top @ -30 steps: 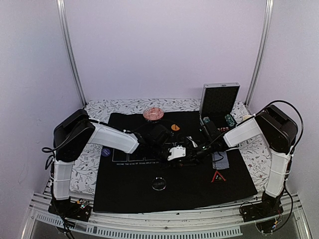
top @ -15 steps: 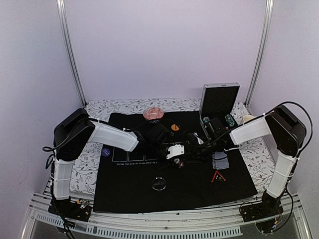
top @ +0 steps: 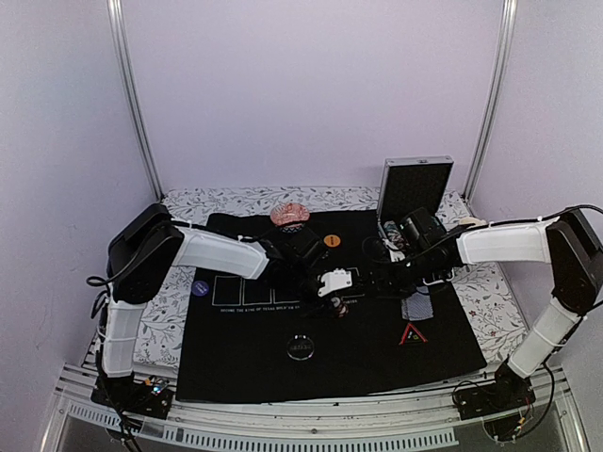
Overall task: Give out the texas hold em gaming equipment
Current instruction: Place the poker chips pile at the big blind area.
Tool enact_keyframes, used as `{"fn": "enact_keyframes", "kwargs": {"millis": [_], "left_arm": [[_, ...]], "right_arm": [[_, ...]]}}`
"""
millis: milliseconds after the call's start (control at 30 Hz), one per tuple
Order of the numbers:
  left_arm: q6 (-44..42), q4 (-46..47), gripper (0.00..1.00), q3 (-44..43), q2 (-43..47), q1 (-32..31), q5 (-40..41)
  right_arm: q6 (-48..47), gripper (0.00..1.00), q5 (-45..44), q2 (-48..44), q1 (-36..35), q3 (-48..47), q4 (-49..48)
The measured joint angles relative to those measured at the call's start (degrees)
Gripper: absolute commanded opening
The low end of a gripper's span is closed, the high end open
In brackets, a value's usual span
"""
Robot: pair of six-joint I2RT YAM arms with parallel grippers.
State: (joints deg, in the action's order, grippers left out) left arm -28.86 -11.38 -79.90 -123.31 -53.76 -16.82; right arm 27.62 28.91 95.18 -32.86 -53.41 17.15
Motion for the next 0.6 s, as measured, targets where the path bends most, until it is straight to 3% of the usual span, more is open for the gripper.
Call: {"fn": "enact_keyframes", "kwargs": {"millis": [200,600], "left_arm": [[0.79,-10.23,0.00,-10.62,-4.83,-0.35,1.64],[1.55,-20.87,0.02,-19.65,-8.41,-1.16,3.87]], "right_arm": [[-0.92,0.71,-9.09,-6.14,1.05,-0.76,9.35],[-1.55,0.72,-19.28,-15.02,2.60,-0.68,21.27]]}}
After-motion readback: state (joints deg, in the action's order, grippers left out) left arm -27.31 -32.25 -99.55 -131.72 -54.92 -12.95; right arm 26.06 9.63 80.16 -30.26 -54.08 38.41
